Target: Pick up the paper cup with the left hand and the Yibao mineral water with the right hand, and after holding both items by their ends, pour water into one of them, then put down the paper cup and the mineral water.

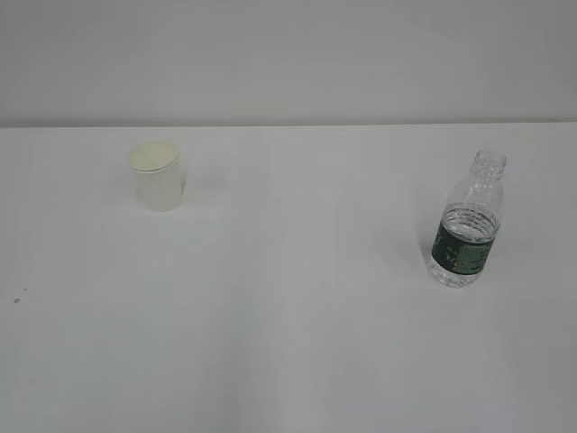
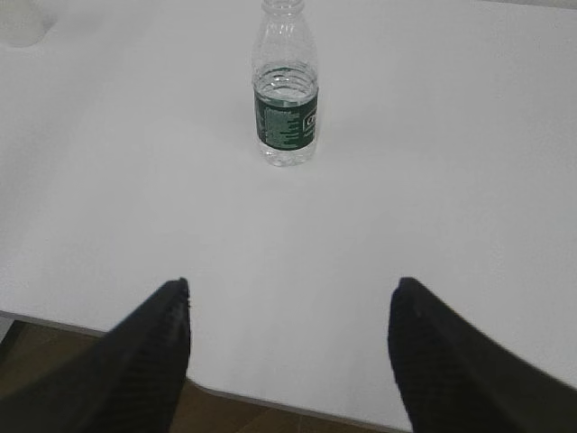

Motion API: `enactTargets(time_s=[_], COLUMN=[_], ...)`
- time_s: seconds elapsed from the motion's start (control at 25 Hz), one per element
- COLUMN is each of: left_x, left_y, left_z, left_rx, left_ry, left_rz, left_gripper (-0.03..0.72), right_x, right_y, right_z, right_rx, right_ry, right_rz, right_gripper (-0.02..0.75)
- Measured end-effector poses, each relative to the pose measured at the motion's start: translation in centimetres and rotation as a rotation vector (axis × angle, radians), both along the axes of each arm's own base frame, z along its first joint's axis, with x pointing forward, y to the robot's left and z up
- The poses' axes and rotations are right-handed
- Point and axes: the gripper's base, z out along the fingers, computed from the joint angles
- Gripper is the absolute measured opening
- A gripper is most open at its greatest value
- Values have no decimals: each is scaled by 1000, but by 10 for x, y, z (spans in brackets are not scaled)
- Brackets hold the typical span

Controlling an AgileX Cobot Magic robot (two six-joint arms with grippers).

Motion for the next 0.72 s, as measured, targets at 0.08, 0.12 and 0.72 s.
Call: enactTargets(time_s=[0.08,0.12,0.72], left_x=[0,0,0], left_y=[0,0,0], left_z=[0,0,0], left_rx=[0,0,0], left_ry=[0,0,0], left_rz=[0,0,0], left_gripper=[593,593,593], right_x=[0,0,0], right_y=[0,0,0], right_z=[0,0,0], right_rx=[0,0,2], right_ry=[0,0,0], right_rz=[0,0,-1], right_gripper=[518,518,517])
